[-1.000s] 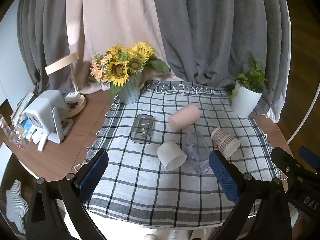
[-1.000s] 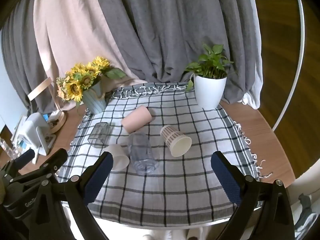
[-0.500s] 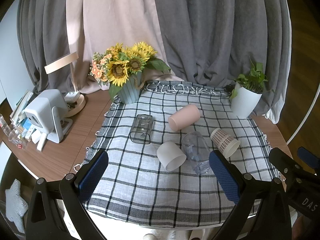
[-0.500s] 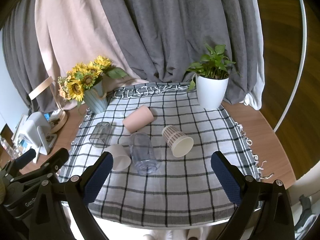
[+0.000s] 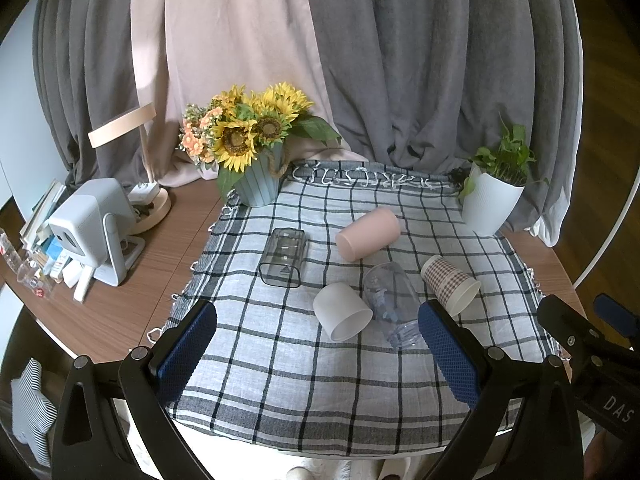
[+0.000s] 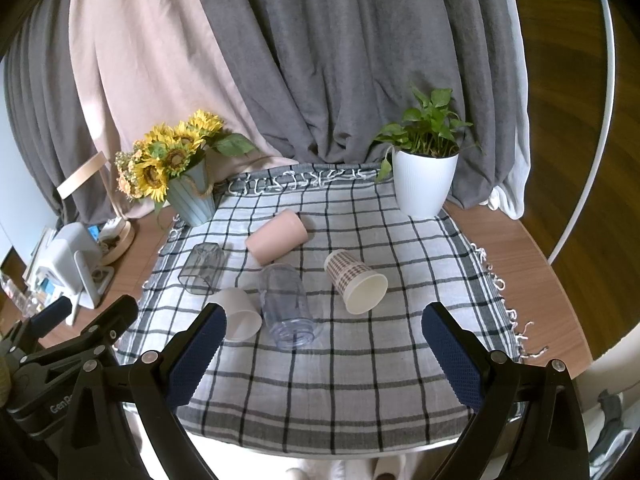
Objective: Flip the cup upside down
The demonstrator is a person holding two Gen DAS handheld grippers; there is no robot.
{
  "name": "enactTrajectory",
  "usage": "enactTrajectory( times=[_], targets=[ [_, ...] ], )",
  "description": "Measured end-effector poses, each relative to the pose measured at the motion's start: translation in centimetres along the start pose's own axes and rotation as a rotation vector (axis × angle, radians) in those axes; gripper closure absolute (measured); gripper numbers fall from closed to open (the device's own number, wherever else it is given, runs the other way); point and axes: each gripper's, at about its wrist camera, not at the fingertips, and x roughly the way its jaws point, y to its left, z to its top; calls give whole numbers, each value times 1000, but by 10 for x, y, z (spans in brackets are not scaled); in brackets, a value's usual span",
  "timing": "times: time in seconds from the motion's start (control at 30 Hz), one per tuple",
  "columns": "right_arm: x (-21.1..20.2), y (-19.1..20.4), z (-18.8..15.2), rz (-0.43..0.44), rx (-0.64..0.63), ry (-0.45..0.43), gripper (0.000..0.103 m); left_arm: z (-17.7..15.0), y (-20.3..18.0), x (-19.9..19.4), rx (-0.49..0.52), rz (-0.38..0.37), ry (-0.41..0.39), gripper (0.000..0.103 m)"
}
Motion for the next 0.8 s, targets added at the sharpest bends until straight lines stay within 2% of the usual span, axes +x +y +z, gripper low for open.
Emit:
enactTrajectory(
  times=[0.8],
  targets=[
    [1, 1, -1, -5, 2, 2, 4, 0, 0, 0, -1, -2, 3, 0]
  ],
)
